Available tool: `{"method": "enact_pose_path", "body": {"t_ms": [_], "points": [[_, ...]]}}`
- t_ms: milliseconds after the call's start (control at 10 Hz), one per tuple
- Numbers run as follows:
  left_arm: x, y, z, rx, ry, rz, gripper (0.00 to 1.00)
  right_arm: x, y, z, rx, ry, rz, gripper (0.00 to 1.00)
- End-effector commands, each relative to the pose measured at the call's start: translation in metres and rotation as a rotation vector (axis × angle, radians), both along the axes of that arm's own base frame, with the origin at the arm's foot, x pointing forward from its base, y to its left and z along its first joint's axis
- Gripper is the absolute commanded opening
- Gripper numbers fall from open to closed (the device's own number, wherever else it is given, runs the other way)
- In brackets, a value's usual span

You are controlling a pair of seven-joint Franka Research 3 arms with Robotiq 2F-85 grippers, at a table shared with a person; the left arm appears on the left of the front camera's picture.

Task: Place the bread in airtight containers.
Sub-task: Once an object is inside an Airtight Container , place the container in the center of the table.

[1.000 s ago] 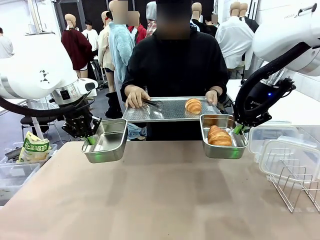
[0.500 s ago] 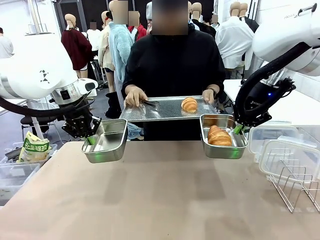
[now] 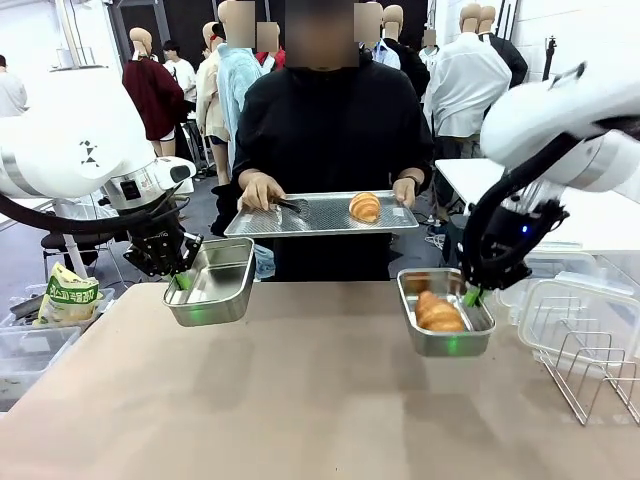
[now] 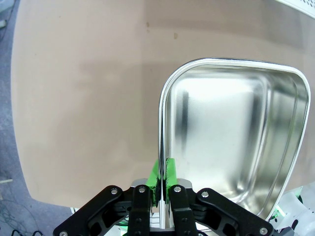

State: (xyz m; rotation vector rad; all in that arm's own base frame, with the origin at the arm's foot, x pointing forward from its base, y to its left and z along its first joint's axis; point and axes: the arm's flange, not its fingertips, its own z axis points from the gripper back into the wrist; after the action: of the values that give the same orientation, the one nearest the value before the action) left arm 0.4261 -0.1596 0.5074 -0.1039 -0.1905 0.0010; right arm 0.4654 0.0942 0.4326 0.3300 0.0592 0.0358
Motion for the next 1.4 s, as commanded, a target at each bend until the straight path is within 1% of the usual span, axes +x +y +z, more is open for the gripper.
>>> {"method": "enact_pose_path", "body": {"t_ms": [0, 200, 300, 400, 500, 600, 700, 1300], "points": [[0.000, 0.001, 0.002, 0.002, -0.006, 0.001, 0.00, 0.024, -0.015, -0.029, 0.042, -0.019, 0.011, 0.00], [0.000, 0.001, 0.002, 0.002, -0.006, 0.001, 0.00, 0.029, -0.019, -0.056, 0.029, -0.018, 0.010, 0.00], [0.000, 0.001, 0.002, 0.002, -0.006, 0.001, 0.00, 0.029, -0.019, -0.070, 0.034, 0.000, 0.004, 0.00], [0.000, 0.001, 0.002, 0.002, -0.006, 0.001, 0.00, 0.028, -0.019, -0.078, 0.051, -0.006, 0.006, 0.00], [0.000, 0.001, 0.002, 0.002, -0.006, 0.001, 0.00, 0.027, -0.018, -0.079, 0.044, -0.039, 0.005, 0.00], [0.000, 0.001, 0.002, 0.002, -0.006, 0.001, 0.00, 0.027, -0.015, -0.080, 0.005, -0.065, 0.011, 0.00], [0.000, 0.001, 0.002, 0.002, -0.006, 0.001, 0.00, 0.028, -0.013, -0.083, -0.030, -0.078, 0.015, 0.00], [0.000, 0.001, 0.002, 0.002, -0.006, 0.001, 0.00, 0.035, -0.014, -0.099, -0.012, -0.072, 0.009, 0.00]]}}
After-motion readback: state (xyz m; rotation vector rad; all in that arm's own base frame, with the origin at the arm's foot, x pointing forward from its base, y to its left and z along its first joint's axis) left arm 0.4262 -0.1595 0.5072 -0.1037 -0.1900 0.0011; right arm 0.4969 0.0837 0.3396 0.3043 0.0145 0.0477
